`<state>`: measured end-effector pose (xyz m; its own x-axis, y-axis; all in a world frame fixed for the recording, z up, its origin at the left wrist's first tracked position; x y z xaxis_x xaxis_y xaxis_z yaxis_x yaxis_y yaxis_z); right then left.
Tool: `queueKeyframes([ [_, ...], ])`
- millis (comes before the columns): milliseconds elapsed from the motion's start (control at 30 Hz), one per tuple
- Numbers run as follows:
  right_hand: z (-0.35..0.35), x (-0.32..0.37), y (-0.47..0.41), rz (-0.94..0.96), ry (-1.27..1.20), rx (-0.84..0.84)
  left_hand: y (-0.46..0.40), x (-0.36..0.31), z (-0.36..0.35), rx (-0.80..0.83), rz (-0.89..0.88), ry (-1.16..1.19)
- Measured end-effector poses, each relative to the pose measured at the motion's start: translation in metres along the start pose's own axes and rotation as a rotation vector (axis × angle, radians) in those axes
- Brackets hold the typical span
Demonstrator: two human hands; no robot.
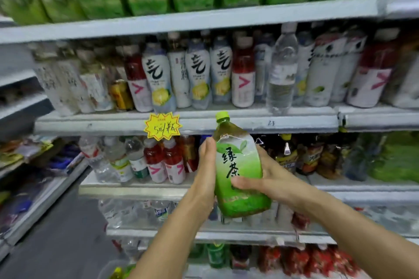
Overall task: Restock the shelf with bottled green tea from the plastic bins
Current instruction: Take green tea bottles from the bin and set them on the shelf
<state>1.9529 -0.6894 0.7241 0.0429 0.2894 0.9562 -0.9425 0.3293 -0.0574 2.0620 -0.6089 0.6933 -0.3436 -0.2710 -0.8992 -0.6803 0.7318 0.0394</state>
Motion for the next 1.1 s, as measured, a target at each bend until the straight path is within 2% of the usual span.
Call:
queueKeyframes([
  [167,0.042,0.067,0.001,0.103,-0.058,-0.137,-0.007,-0.079,-0.057,0.13,-0.158,-0.073],
  [333,0.079,0.127,0.001,0.253,0.004,-0.305,-0.006,-0.144,-0.115,0.236,-0.362,-0.152],
  [533,0.13,0.176,-0.014,0.345,-0.001,-0.476,-0.014,-0.2,-0.17,0.338,-0.489,-0.271],
  [633,0.158,0.196,-0.02,0.404,0.058,-0.621,-0.026,-0.224,-0.188,0.371,-0.546,-0.4],
  [867,0.218,0.242,-0.044,0.526,0.127,-0.825,-0.078,-0.276,-0.186,0.076,-0.861,-0.843],
  [967,0.234,0.255,-0.06,0.549,0.16,-0.865,-0.098,-0.287,-0.189,-0.025,-0.883,-1.028],
  [1100,0.246,0.255,-0.083,0.553,0.149,-0.844,-0.12,-0.288,-0.188,-0.095,-0.855,-1.112],
])
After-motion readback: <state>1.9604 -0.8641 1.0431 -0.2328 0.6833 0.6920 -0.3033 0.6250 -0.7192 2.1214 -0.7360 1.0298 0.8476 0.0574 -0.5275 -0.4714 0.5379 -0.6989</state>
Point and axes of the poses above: each hand's wrist, its own y-axis away from the middle knuckle, its own z-axis out of the back of the hand, x = y × z, the point moved 6 cm from there along -y, towards the middle knuckle, and after that the axes turned 10 degrees about y, right-handed, at the moved point
